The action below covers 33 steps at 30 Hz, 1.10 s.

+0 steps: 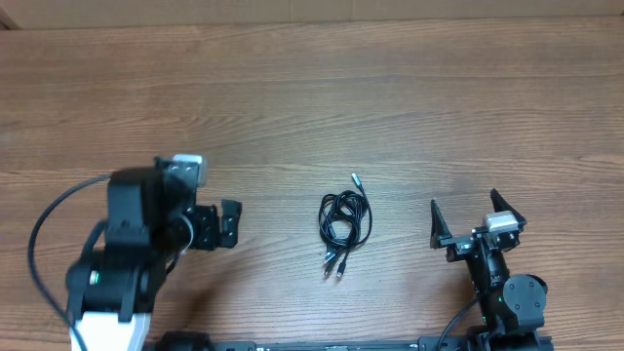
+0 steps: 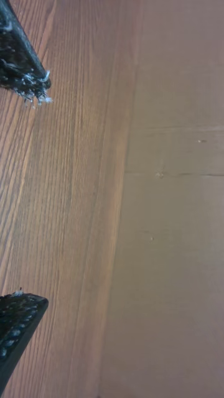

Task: Untangle cables
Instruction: 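Move the left gripper forward and down onto the black cable coil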

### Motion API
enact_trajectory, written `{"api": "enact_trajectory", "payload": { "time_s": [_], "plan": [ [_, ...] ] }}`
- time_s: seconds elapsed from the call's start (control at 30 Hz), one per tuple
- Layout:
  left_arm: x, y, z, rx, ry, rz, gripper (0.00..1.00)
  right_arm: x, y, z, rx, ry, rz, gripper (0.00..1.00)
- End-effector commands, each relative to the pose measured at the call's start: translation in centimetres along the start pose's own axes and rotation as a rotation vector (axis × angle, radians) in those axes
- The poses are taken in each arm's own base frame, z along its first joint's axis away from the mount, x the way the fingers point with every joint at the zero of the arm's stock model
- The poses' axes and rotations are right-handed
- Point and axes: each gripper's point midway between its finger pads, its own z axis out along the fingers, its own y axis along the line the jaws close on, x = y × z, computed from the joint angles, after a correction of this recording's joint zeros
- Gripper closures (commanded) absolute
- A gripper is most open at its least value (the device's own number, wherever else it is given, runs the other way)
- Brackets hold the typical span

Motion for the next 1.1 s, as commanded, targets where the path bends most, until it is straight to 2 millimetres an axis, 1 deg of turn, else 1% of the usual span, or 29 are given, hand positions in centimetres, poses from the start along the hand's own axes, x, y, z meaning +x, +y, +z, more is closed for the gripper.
{"api": "enact_trajectory", "payload": {
  "time_s": [0.0,0.07,0.23,0.47,0.6,0.77,0.87,0.97,1.07],
  "plan": [
    [-0.3,-1.8,1.2,0.068,0.068,0.06,0.0,0.1,-0.2,0.0,0.01,-0.007,-0.001,0.0],
    [0.5,-2.9,2.9,0.093,0.146,0.091,0.0,0.1,-0.2,0.0,0.01,-0.007,-0.001,0.0],
    [1.9,-5.3,6.0,0.138,0.269,0.164,0.01,0.1,-0.2,0.0,0.01,-0.007,-0.001,0.0],
    [2.6,-8.0,9.7,0.158,0.339,0.129,0.0,0.1,-0.2,0.0,0.01,-0.007,-0.001,0.0],
    [2.3,-9.5,11.1,0.172,0.332,0.107,0.0,0.1,-0.2,0.0,0.01,-0.007,-0.001,0.0],
    [1.2,-12.3,12.6,0.211,0.277,0.054,0.0,0.1,-0.2,0.0,0.01,-0.007,-0.001,0.0],
    [0.8,-13.9,13.3,0.244,0.247,0.08,0.01,0.1,-0.2,0.0,0.01,-0.007,-0.001,0.0],
    [0.4,-15.1,14.1,0.268,0.224,0.094,0.0,0.1,-0.2,0.0,0.01,-0.007,-0.001,0.0],
    [0.6,-15.6,15.0,0.274,0.231,0.091,0.0,0.1,-0.2,0.0,0.01,-0.007,-0.001,0.0]
  ]
}}
